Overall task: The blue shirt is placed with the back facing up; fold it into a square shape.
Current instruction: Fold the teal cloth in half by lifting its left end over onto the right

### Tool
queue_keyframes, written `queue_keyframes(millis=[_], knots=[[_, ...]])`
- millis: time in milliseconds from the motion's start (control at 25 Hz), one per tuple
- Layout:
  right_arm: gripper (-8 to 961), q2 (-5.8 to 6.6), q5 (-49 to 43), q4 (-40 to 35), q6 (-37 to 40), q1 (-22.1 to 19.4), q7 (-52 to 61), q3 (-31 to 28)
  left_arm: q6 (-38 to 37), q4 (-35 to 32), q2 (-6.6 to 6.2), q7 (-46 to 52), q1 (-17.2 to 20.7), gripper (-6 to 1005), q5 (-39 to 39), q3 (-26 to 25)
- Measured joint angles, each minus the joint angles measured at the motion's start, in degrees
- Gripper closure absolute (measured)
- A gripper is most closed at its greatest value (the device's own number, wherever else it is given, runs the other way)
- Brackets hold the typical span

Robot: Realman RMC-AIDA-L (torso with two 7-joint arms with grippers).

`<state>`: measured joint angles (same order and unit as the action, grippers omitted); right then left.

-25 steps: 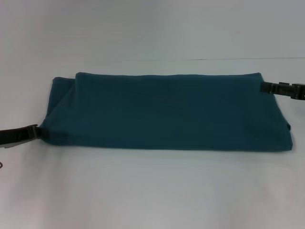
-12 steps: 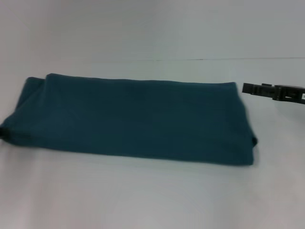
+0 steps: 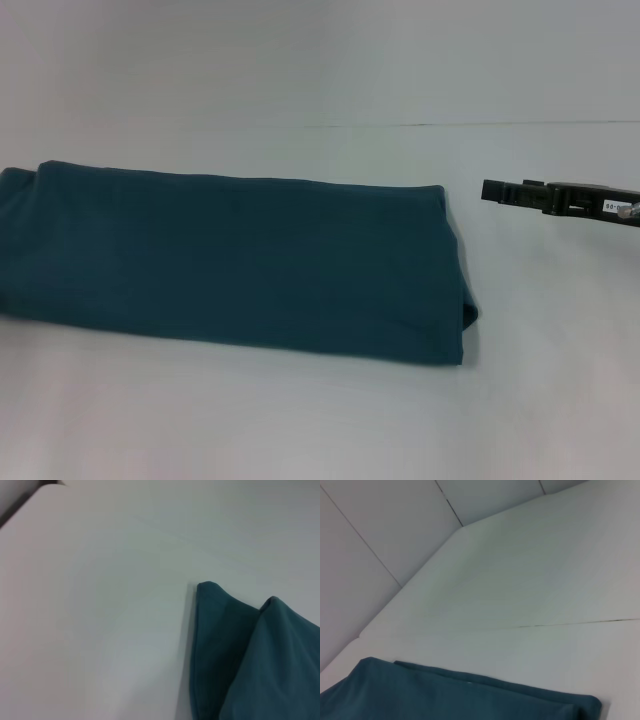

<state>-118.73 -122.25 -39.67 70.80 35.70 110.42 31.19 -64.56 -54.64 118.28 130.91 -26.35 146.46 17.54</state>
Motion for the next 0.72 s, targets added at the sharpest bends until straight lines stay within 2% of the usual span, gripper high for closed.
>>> queue_keyframes(millis=[320, 440, 600, 720], knots=[[37, -0.01, 0.0, 0.43, -0.25, 0.16, -0.2, 0.01, -0.06, 0.19, 0.02, -0.33, -0.34, 972, -0.35, -0.02], [37, -0.01, 0.02, 0.45, -0.25, 0.11, -0.21, -0.08, -2.66, -0.05, 0.11, -0.72, -0.43, 970, -3.14, 0.18], [37, 0.02, 0.09, 0.48, -0.19, -0.4, -0.21, -0.5, -13.51, -1.38, 0.99, -4.85, -0.9, 968, -14.87, 0.62], [37, 0.35, 0.1, 0.48, 0.07, -1.02, -0.21, -0.67, -21.2, -1.55, 2.43, -7.33, -2.45, 966, -25.05, 2.67]])
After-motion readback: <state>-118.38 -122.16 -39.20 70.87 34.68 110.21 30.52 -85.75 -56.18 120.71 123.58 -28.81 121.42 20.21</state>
